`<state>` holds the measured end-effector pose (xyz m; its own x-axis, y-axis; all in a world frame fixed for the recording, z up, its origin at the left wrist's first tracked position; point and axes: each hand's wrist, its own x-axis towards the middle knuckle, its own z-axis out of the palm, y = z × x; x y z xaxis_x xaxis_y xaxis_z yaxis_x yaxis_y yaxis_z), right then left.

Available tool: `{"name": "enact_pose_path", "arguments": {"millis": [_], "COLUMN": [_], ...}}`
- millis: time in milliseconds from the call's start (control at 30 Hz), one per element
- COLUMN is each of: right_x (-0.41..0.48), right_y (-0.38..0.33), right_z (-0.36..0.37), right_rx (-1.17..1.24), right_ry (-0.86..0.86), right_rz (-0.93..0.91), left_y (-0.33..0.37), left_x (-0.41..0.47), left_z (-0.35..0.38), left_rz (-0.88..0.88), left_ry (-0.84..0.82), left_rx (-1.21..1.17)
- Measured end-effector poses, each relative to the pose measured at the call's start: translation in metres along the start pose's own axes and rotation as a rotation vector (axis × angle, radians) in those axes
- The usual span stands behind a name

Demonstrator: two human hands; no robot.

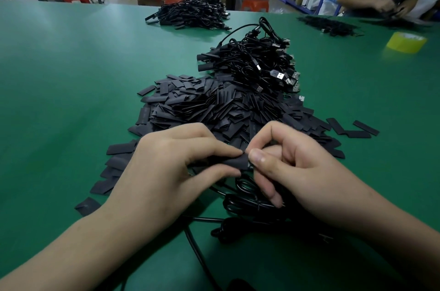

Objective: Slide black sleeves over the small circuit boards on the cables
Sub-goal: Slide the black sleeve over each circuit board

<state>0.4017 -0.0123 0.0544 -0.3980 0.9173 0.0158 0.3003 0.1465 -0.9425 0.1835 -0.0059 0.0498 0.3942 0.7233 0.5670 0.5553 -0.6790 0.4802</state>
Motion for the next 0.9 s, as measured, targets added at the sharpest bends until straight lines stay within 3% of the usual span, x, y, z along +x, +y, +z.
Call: {"name": "enact_pose_path", "arguments": {"millis": [167,333,900], "right_x": [-0.0047,-0.0055,-0.0062], "right_y": [-0.0051,-0.0023,-0.0034], "right_z": [-0.0055,-0.0063,-0.0029], "right_rx": [-0.287,-0.444,-0.443], "right_ry": [0.22,0.295,0.362], "right_rz": [-0.261,-0.415,-0.435], "left_y": [-0.002,-0.0014,0.0021], "left_x": [0.0026,0.0023,0.0021], "left_z": [0.0,0.0002,0.0018], "left_rz": [-0.13,-0.175,-0.078], "left_ry": [0.082,0.092,0.128], "left_rx": [-0.075,-0.169,-0.116]}}
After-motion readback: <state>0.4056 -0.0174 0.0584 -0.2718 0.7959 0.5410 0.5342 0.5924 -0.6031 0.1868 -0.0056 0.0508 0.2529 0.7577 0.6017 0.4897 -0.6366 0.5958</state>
